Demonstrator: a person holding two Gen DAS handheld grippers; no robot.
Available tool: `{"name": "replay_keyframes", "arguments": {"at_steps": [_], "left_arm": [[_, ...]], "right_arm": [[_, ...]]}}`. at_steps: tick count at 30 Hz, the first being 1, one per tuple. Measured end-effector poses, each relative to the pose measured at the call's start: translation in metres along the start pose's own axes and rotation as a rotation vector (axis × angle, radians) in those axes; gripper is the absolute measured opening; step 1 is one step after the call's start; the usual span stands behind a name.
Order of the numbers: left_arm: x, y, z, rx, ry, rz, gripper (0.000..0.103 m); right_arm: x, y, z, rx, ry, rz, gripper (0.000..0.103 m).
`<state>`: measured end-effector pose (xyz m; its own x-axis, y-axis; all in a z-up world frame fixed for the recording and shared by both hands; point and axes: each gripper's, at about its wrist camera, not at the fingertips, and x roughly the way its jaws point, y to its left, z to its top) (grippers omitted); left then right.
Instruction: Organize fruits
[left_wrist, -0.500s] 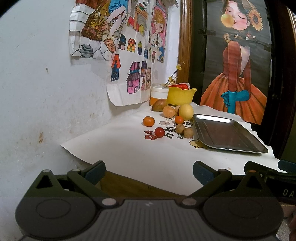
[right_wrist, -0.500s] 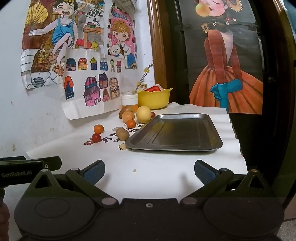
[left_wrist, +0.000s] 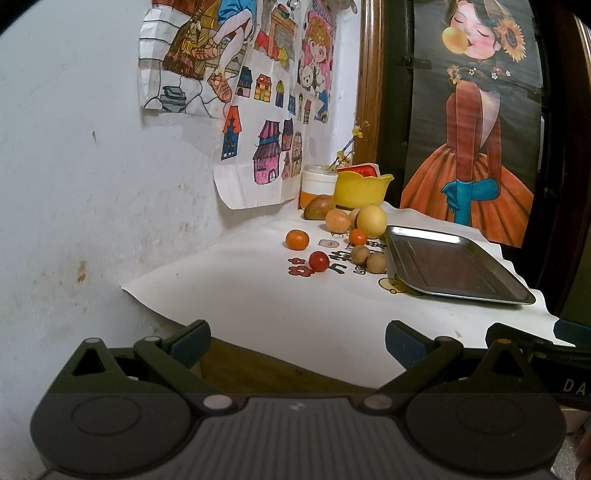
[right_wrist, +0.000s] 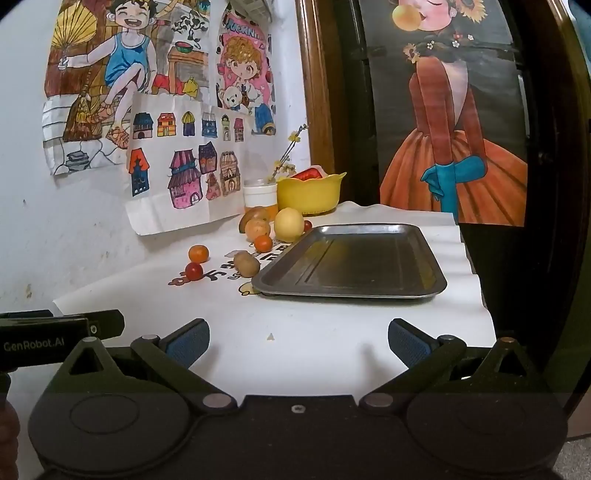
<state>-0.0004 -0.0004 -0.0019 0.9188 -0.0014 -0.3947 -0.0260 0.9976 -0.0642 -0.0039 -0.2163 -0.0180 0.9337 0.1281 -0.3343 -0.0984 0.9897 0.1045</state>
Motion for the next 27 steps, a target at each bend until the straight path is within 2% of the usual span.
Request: {"name": "replay_keyframes", "arguments": {"at_steps": [27], "left_arm": [[0.001, 0.001, -0.009, -0.003, 0.007, 0.0, 0.103]], "right_arm": [[0.001, 0.002, -0.003, -0.003, 0.006, 0.006, 0.103]]}}
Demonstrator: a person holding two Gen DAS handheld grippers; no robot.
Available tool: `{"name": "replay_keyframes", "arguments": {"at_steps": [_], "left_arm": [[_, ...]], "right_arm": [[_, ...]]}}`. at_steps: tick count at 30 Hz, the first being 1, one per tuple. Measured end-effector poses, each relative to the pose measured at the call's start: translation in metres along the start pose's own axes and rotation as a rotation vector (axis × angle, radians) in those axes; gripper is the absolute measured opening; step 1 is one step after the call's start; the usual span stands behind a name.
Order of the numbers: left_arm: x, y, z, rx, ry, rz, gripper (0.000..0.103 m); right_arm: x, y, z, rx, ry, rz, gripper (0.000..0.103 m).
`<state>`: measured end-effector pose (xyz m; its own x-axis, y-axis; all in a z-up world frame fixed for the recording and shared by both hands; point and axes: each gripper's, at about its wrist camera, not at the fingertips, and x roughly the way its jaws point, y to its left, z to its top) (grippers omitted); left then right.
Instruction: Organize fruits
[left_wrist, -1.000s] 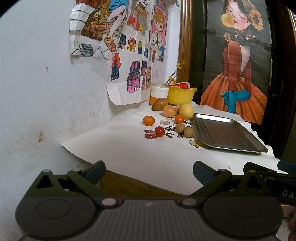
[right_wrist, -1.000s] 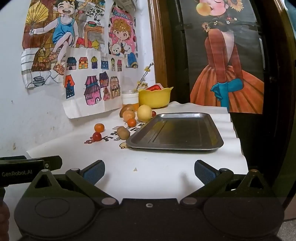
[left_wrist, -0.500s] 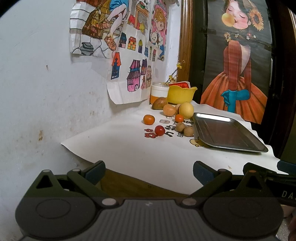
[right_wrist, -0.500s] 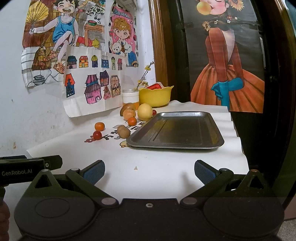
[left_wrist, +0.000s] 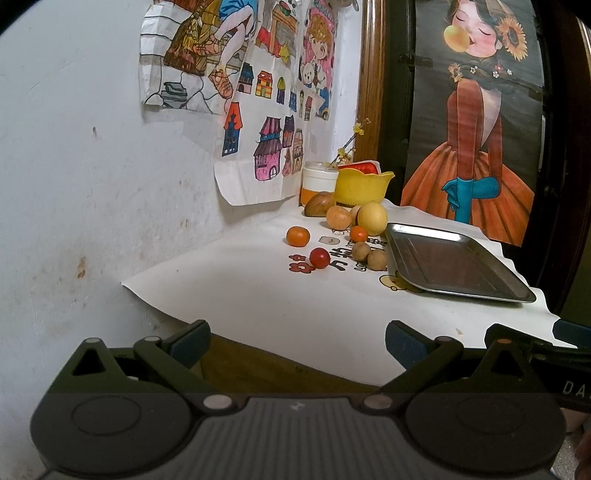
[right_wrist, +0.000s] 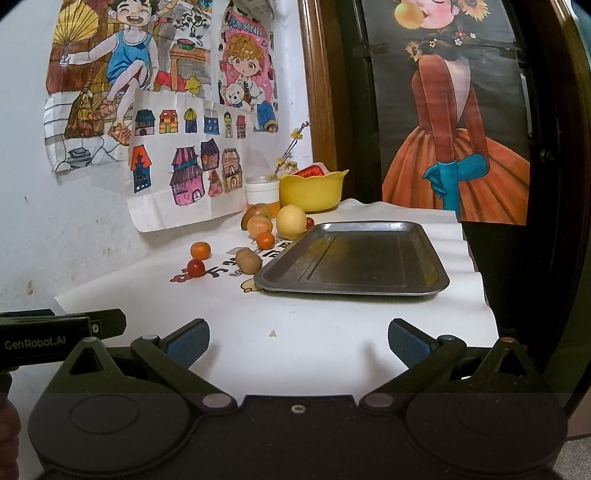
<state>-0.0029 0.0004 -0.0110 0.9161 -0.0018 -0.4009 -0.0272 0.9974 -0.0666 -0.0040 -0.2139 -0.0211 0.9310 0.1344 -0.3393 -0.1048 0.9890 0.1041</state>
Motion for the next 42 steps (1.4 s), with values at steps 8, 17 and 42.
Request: {"name": "replay_keyframes", "arguments": {"at_steps": [8, 17, 42], "left_arm": [[0.0, 0.0, -0.001, -0.001, 0.002, 0.0, 0.103], [0.005, 0.0, -0.004, 0.001, 0.019, 0.003, 0.103], [0.072, 0.043, 0.052, -0.07, 0.103, -0.098, 0.103]], "right_arm": [[0.0, 0.001, -0.001, 0.0, 0.0, -0.001, 0.103], [0.0, 0.004, -0.002, -0.017, -0.004, 0.006, 0.103], [0.039, 0.023, 0.032, -0.135, 0.011, 0.129, 0.103]]}}
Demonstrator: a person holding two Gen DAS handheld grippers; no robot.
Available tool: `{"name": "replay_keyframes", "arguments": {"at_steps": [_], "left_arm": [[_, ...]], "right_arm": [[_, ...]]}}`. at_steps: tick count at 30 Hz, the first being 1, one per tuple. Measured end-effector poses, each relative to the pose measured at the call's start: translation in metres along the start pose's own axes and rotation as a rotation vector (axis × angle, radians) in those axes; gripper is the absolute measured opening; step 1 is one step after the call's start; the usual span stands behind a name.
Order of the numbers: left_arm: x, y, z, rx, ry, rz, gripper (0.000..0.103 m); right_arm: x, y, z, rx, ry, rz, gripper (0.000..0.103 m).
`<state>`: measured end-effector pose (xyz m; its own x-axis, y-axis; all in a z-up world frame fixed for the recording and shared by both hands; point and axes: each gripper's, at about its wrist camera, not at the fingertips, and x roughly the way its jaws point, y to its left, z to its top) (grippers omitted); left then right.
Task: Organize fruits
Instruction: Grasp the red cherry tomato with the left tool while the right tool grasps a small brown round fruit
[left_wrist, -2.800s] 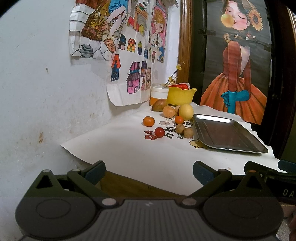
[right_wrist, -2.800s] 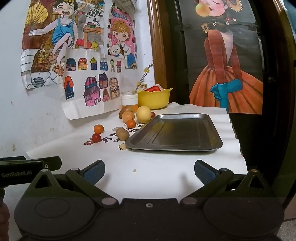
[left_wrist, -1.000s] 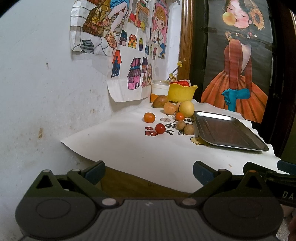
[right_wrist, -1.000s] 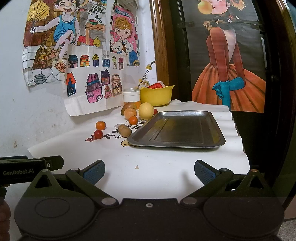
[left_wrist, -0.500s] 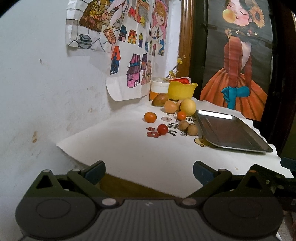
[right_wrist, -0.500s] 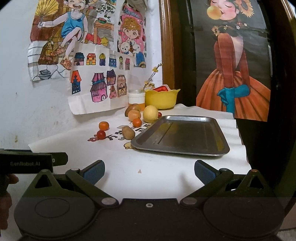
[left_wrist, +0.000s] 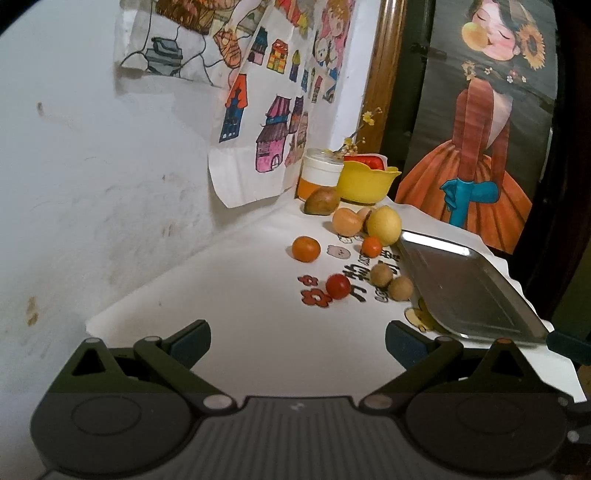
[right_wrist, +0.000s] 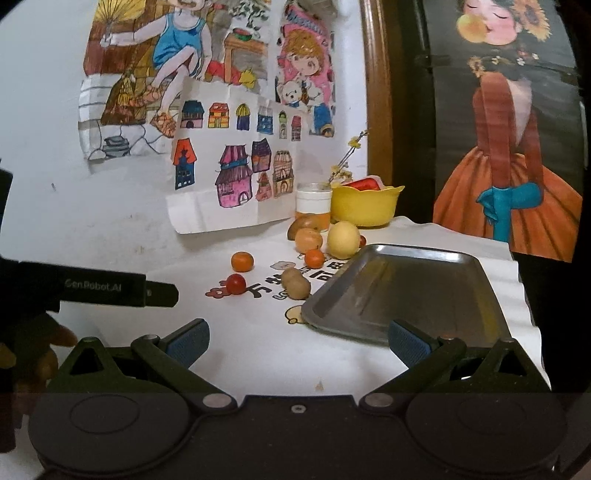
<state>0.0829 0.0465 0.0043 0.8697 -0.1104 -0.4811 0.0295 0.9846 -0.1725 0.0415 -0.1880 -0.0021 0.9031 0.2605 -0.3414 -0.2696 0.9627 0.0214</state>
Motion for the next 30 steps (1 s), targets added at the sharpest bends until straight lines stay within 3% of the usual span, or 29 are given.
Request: {"name": "replay_keyframes", "arguments": {"at_steps": [6, 10, 13, 22, 30], "left_arm": [[0.021, 0.01, 0.016, -0.018, 0.015, -0.012, 0.103], [0.033, 0.01, 0.021, -0.016, 0.016, -0.035, 0.103], [0.043, 0.004, 0.025, 0.024, 0.017, -0.07, 0.103], [0.069, -0.022, 0.03, 0.172, 0.032, -0.075, 0.103], [0.09, -0.025, 0.033, 0.204, 0.093, -0.056, 0.102]], "right_arm": [[0.021, 0.004, 0.01, -0.078, 0.047, -0.021, 0.103], [0.028, -0.003, 0.014, -0.047, 0.069, -0.013, 0.103], [0.035, -0.013, 0.022, -0.033, 0.094, 0.025, 0.103], [0.06, -0.051, 0.061, -0.004, 0.106, 0.111, 0.102], [0.101, -0.067, 0.066, 0.124, 0.197, 0.236, 0.097]]}}
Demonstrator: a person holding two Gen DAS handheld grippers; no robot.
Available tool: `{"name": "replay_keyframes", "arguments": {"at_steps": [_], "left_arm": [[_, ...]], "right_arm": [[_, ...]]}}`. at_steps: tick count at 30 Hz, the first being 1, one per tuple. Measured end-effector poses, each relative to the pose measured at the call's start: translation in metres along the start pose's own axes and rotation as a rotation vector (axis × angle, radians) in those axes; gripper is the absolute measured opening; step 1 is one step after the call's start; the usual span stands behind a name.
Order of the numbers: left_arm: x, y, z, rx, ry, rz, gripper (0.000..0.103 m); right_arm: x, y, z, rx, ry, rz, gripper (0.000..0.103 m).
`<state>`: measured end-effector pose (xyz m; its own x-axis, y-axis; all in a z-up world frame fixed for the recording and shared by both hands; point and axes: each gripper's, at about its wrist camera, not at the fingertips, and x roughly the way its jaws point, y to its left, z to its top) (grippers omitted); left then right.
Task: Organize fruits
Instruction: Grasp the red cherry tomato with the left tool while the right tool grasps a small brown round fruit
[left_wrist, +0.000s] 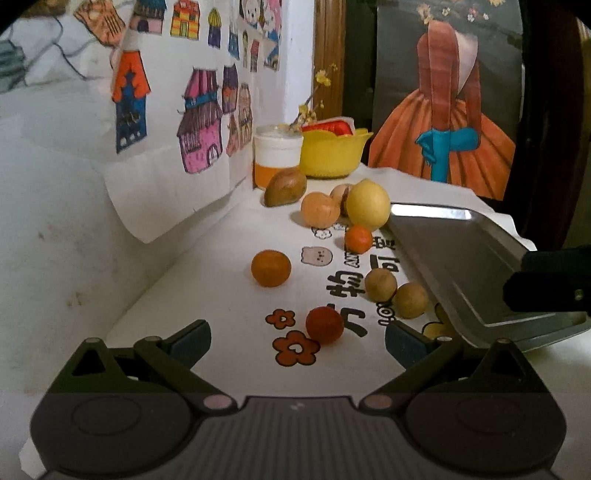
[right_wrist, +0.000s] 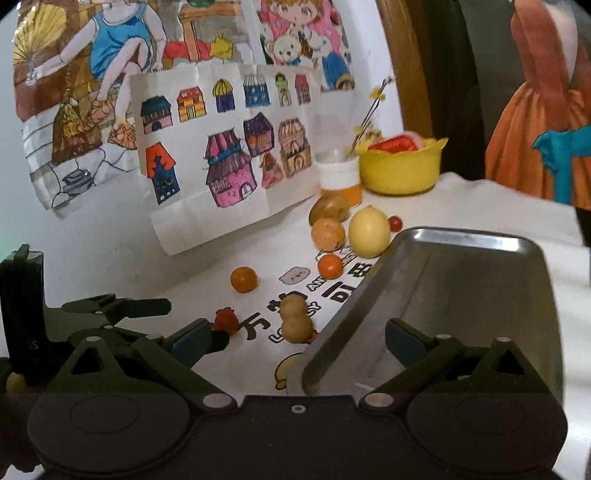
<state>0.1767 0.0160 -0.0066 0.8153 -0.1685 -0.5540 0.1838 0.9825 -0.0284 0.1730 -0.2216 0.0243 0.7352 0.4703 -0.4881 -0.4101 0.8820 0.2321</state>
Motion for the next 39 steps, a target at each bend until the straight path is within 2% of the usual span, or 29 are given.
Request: {"name": "replay_keyframes", "arguments": {"at_steps": [7, 15, 18, 20, 23, 26, 30, 39], "left_arm": [[0.007, 0.002, 0.001, 0.011, 0.046, -0.038, 0.093], [0.011, -0.007, 0.008, 0.069, 0.035, -0.049, 0.081], [0.014, -0.01, 0.009, 0.09, 0.042, -0.059, 0.074], [0.016, -0.01, 0.009, 0.096, 0.047, -0.061, 0.064], [0.019, -0.008, 0.008, 0.096, 0.058, -0.059, 0.056], [0.019, -0.006, 0.008, 0.091, 0.053, -0.047, 0.048], [0.02, -0.003, 0.009, 0.081, 0.054, -0.049, 0.043], [0.021, -0.009, 0.012, 0.099, 0.063, -0.066, 0.029]], "right_arm": [[0.023, 0.004, 0.008, -0.062, 0.029, 0.022, 0.088], [0.047, 0.011, 0.02, -0.168, 0.06, 0.037, 0.07], [0.056, 0.01, 0.024, -0.184, 0.08, 0.039, 0.062], [0.061, 0.008, 0.025, -0.185, 0.096, 0.048, 0.058], [0.069, 0.007, 0.026, -0.187, 0.121, 0.054, 0.053], [0.073, 0.006, 0.025, -0.199, 0.138, 0.054, 0.05], [0.078, 0.007, 0.02, -0.215, 0.166, 0.061, 0.047], [0.082, 0.023, 0.011, -0.339, 0.191, 0.043, 0.04]]}}
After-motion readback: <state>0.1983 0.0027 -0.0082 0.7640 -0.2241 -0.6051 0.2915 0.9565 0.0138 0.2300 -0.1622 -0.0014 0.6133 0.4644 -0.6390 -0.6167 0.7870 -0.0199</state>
